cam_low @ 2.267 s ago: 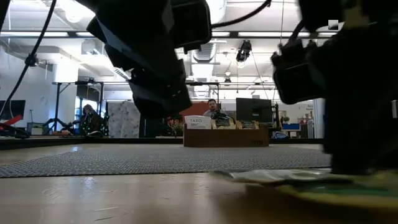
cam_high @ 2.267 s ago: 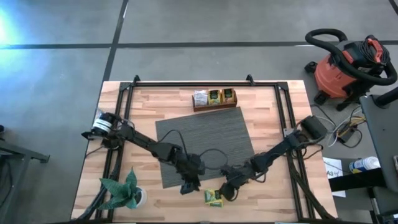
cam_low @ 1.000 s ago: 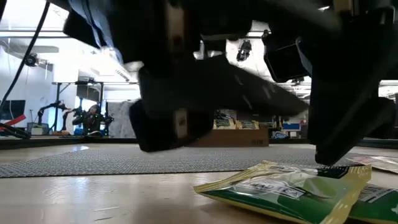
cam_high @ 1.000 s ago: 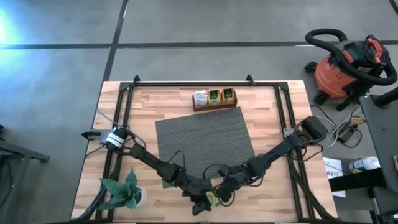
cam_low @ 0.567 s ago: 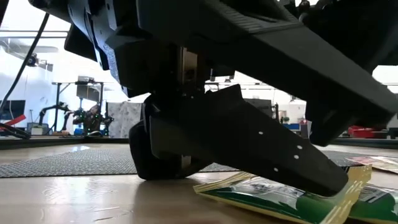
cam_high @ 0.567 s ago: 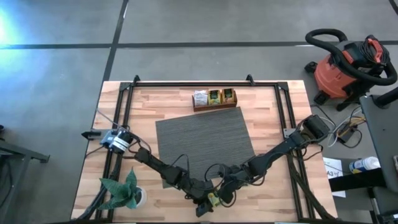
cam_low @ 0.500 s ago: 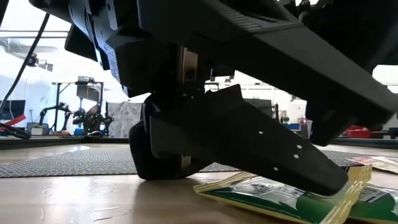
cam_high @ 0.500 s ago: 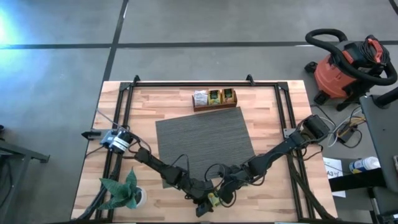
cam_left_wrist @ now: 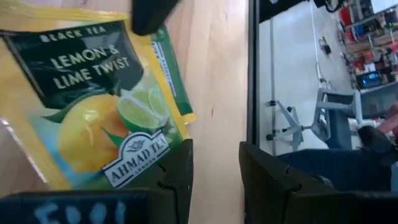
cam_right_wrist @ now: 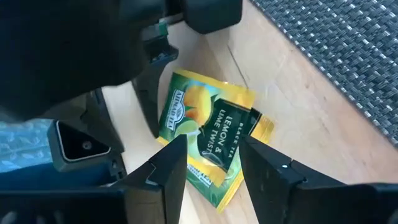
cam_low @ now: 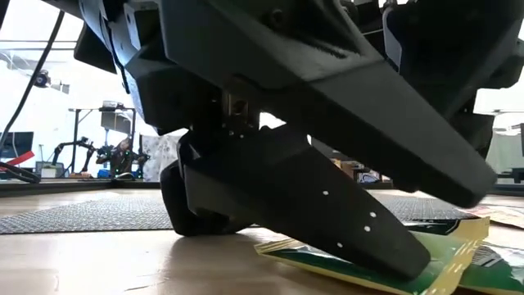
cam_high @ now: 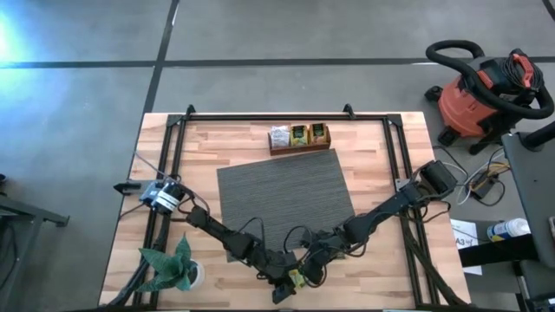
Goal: Pick & Place Tea
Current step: Put the yellow tea bag into the middle section of the wooden organizer
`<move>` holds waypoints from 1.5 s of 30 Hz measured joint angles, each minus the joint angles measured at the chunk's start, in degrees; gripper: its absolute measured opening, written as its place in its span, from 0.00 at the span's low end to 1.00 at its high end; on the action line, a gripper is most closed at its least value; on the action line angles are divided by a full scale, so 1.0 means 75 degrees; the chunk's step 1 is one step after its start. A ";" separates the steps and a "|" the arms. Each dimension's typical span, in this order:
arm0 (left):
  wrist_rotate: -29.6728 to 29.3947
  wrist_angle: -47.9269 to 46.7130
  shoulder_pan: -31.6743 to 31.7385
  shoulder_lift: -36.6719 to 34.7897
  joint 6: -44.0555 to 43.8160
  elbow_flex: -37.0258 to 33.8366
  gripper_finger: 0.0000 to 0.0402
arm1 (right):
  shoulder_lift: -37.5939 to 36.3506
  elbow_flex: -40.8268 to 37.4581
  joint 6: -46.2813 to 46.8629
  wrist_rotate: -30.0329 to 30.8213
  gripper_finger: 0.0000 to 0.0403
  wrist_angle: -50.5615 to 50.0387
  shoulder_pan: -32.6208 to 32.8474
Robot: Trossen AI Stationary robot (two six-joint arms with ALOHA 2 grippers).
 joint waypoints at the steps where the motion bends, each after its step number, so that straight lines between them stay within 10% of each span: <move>1: -0.0087 -0.0008 0.0000 0.0000 -0.0027 0.0000 0.31 | 0.0000 -0.0003 -0.0010 -0.0002 0.36 0.0002 0.0000; 16: -0.1748 -0.3599 0.0002 0.0035 0.1375 0.1593 0.31 | 0.0000 -0.0006 -0.0007 0.0058 0.35 -0.0012 -0.0003; 45: -0.1608 -0.3148 0.0000 0.0003 0.0991 0.1209 0.31 | -0.0003 -0.0002 -0.0135 0.1052 0.34 -0.0706 -0.0376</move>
